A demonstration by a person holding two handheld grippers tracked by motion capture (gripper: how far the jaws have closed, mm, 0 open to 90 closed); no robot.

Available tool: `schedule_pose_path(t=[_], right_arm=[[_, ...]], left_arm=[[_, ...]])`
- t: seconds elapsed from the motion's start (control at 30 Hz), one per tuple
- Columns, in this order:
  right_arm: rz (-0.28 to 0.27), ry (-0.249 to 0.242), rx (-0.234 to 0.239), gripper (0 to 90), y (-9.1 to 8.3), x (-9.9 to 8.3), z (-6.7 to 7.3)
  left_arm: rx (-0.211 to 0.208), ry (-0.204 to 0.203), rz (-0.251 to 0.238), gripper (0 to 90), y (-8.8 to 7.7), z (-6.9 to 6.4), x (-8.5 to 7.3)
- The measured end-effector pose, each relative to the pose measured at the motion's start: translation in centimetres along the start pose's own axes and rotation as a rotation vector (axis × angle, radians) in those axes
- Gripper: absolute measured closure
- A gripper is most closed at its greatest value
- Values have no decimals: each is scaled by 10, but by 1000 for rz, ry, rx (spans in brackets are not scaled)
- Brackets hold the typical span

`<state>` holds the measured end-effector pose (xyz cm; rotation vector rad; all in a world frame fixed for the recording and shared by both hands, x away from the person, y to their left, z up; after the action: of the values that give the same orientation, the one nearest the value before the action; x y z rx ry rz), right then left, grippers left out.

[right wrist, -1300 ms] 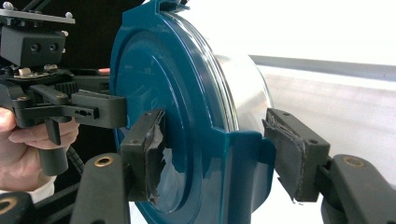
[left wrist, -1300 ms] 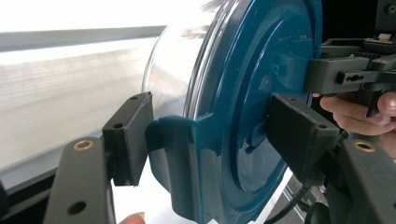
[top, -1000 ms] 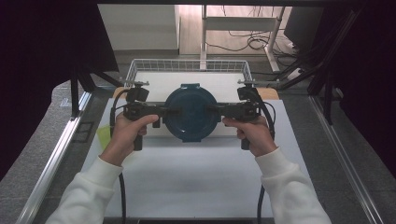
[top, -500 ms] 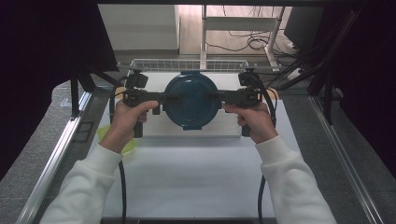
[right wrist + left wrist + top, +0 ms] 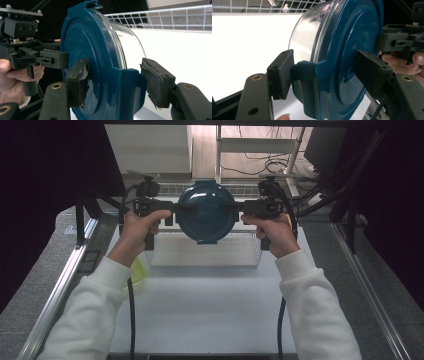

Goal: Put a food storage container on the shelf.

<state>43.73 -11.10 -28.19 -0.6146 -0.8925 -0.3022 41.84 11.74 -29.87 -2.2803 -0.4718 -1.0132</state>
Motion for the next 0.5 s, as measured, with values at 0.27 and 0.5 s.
schedule_pose_path(t=[0.27,0.5], right_arm=[[0,8,-7,403,3,16,-7],[5,15,-9,403,10,23,-14]], left_arm=[[-5,-3,2,332,8,5,16],[-2,-22,6,331,14,12,23]])
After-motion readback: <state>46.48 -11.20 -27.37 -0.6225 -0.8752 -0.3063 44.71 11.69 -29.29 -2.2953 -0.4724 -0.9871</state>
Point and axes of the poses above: each handheld gripper's, and its own axes: y roughly forward along the jaws, x roughly out of its top, z roughly to its left, the point moved 5 cm from there along y, roughly forward along the jaws, and after that the axes turned 5 degrees about -z, right-handed, at the moved point
